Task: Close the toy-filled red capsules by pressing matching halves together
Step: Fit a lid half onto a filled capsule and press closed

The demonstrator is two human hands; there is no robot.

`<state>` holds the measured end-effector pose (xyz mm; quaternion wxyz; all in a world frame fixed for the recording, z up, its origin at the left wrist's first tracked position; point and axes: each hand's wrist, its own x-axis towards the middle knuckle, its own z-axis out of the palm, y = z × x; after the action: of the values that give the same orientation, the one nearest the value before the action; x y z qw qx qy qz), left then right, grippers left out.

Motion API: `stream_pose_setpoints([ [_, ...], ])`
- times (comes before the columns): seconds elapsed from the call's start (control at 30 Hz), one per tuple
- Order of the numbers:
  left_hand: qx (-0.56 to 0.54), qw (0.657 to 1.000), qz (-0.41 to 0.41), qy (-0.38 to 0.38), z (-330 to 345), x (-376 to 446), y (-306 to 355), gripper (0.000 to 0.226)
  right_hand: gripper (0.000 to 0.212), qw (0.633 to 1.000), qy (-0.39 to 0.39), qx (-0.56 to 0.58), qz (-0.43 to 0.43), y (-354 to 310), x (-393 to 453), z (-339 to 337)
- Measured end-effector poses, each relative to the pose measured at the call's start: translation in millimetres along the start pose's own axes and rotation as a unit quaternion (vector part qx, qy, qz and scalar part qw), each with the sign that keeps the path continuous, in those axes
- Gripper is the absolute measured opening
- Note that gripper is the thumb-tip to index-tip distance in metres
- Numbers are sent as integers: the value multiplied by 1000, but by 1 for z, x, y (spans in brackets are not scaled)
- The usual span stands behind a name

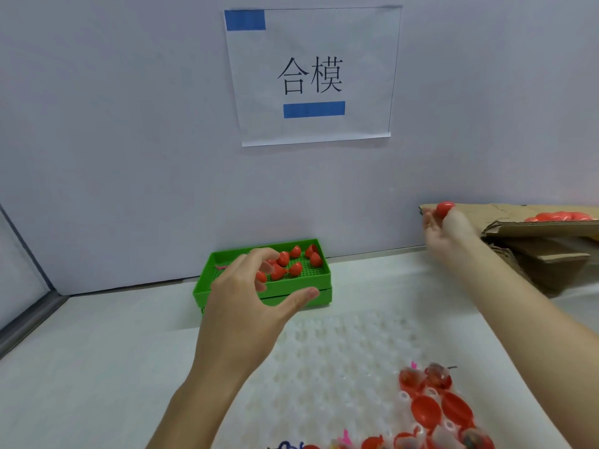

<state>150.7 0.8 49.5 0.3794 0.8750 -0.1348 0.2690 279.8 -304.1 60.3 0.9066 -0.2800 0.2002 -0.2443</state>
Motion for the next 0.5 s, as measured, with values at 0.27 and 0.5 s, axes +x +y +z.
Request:
stream_pose_setpoints([
  [0.27, 4, 1000, -12, -4, -4, 1, 0, 62, 48, 999, 2, -26, 31, -8, 0, 4],
  [0.5, -1, 997, -14, -79, -5, 1, -7, 10, 28, 913, -164, -369, 52, 11, -43, -26],
])
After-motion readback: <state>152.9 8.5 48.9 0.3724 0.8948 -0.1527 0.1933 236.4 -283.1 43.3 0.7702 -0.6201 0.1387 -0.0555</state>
